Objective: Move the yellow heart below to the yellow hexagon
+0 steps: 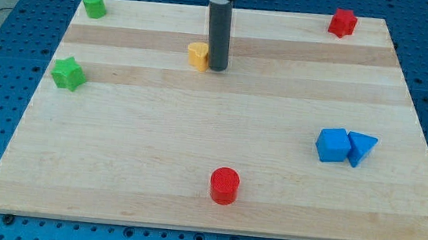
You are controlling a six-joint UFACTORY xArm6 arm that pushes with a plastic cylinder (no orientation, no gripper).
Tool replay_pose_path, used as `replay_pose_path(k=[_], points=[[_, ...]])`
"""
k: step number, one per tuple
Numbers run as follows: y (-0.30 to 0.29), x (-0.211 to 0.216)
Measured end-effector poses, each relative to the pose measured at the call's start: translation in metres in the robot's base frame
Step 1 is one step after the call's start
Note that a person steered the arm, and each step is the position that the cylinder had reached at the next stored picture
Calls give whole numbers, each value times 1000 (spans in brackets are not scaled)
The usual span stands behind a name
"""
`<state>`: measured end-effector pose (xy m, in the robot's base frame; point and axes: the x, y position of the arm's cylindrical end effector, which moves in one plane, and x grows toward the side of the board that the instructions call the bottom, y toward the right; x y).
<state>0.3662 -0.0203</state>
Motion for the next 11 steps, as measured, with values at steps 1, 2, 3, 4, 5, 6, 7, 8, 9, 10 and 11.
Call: replay_pose_path(k=[1,2,3,4,5,6,7,8,9,10,11], points=[[-20,32],[-40,22],[-18,-6],[-13,-33],[-28,-12],[-61,-10],[-50,-30],[-39,-64],[-29,-75],[-28,-71],[-26,-65]])
